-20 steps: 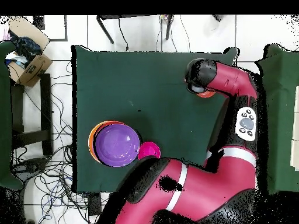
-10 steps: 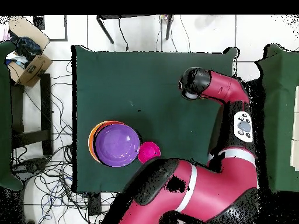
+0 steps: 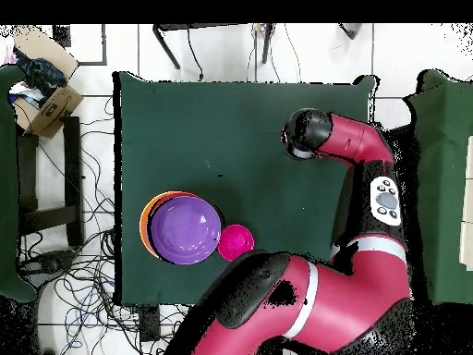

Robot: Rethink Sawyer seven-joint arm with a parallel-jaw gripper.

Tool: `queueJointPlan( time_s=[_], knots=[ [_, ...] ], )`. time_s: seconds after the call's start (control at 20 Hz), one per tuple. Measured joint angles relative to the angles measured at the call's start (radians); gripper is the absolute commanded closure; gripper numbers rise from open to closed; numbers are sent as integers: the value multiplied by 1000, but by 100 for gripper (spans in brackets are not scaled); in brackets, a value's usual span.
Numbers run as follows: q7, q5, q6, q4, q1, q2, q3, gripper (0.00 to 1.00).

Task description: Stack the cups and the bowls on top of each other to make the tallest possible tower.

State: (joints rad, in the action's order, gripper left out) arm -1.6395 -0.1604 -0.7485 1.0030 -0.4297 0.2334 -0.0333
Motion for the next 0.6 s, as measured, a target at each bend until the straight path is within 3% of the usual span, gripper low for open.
queueJointPlan(
  time_s=[0.6],
  knots=[
    [0, -56, 17, -3, -1, -3, -3, 0]
  ],
)
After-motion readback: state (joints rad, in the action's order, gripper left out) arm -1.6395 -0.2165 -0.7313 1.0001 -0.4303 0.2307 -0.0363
